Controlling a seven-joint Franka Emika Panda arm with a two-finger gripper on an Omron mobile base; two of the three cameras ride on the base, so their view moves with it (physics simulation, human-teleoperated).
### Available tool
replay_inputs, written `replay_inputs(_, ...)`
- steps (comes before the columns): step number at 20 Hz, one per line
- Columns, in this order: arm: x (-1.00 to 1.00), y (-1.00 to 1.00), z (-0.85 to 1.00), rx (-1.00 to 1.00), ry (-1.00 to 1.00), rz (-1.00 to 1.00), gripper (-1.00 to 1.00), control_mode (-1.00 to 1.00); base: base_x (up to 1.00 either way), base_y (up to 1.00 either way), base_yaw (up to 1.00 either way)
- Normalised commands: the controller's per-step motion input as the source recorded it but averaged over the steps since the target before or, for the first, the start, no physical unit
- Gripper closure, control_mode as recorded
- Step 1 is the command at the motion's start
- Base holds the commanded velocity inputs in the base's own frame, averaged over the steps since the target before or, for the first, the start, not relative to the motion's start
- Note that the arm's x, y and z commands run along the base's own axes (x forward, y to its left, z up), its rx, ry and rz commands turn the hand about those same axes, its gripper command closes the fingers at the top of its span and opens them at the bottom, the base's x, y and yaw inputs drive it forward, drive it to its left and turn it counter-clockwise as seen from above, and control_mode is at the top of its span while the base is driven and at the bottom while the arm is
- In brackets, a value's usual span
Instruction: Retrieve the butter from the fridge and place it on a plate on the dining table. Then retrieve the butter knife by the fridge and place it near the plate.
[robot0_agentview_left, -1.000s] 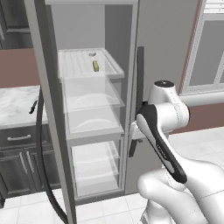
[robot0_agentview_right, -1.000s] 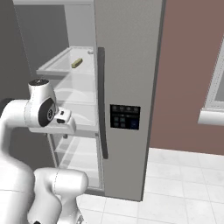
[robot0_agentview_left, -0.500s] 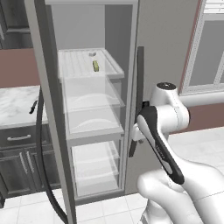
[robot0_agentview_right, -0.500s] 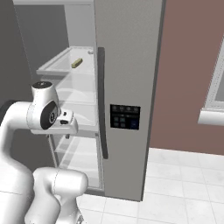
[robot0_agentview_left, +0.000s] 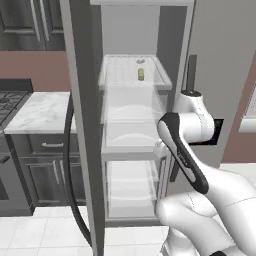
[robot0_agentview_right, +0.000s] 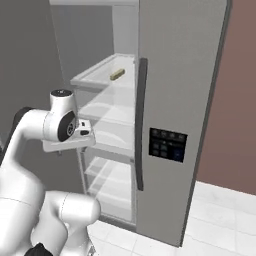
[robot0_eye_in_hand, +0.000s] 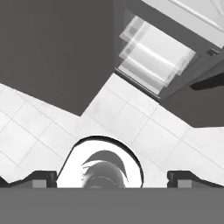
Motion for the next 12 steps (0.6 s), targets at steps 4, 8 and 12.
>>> replay_inputs(4, 0.0, 0.0, 0.0, 0.0, 0.0, 0.0, -1.0, 1.0, 0.02, 0.01, 0.16)
replay_inputs(8, 0.0, 0.0, 0.0, 0.0, 0.0, 0.0, -1.0, 1.0, 0.12, 0.16, -0.07)
replay_inputs(12, 0.0, 0.0, 0.0, 0.0, 0.0, 0.0, -1.0, 1.0, 0.5, 0.4, -0.23)
